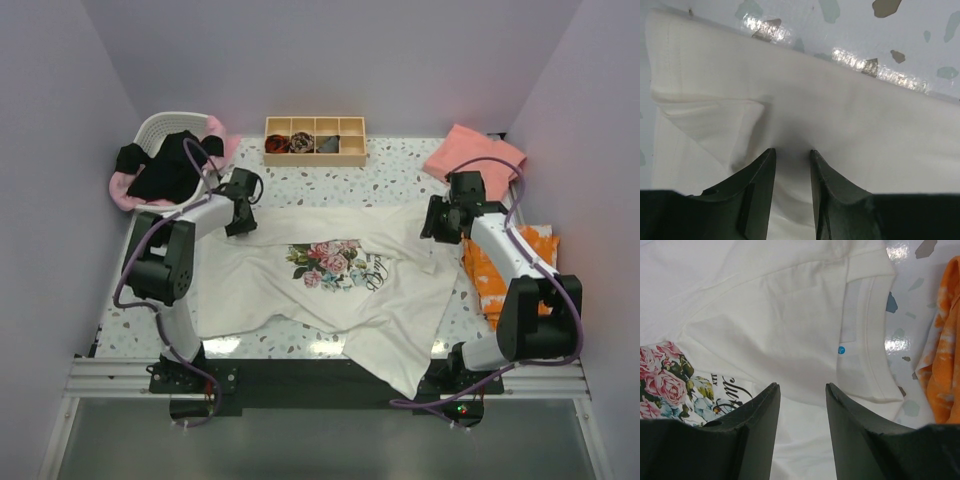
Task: Fold and stack the t-shirts
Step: Fold the flattened tshirt in 1/3 of the way
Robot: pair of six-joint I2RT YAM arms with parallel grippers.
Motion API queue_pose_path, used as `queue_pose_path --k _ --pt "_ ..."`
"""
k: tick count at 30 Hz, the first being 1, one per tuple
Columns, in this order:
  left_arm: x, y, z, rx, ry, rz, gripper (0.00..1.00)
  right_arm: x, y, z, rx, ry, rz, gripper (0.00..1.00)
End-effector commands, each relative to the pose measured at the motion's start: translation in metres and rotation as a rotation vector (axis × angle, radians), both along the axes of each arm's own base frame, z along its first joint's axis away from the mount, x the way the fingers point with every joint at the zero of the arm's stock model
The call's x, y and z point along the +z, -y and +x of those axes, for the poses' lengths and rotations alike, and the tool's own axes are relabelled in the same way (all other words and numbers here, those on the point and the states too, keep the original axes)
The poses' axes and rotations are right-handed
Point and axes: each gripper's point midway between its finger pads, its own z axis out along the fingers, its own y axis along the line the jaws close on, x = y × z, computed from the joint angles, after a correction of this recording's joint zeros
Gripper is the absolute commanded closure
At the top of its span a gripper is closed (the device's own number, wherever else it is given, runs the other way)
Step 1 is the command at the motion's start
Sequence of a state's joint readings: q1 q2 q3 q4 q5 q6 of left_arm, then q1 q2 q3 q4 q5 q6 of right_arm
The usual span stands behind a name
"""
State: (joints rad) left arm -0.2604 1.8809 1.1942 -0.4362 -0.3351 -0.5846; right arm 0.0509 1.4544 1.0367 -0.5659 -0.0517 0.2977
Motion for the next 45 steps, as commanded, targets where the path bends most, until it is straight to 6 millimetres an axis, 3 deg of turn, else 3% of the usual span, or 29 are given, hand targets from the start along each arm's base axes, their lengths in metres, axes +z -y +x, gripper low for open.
queue_pose_path --k 1,12,24,27,33,38,42,45 --pt "0.011 -0.017 -0.017 0.054 0.003 0.058 0.61 -0.003 -0.004 0.003 0.006 0.008 0.029 0.54" --pt "0.025 -0.034 -0.038 0.122 0.030 0.102 0.60 -0.011 -0.008 -0.004 0.018 -0.013 0.047 0.54" --pt "0.031 -0.055 -0.081 0.227 0.029 0.134 0.60 -0.013 -0.007 -0.010 0.023 -0.022 0.044 0.53" --pt "0.049 -0.050 -0.067 0.204 0.110 0.098 0.60 -0.011 -0.006 -0.008 0.014 0.004 0.040 0.53" --pt "0.085 -0.021 -0.011 0.088 0.257 0.003 0.60 -0.007 -0.008 0.010 0.002 0.046 0.056 0.52" --pt "0.071 -0.004 0.025 0.050 0.240 -0.027 0.61 0.003 -0.022 0.048 0.009 0.125 0.132 0.52" --pt "0.054 0.002 0.037 0.032 0.207 -0.032 0.61 -0.007 -0.029 0.075 0.011 0.123 0.168 0.52" --pt "0.033 0.004 0.035 0.029 0.165 -0.027 0.61 -0.020 -0.039 0.092 0.040 0.115 0.212 0.52"
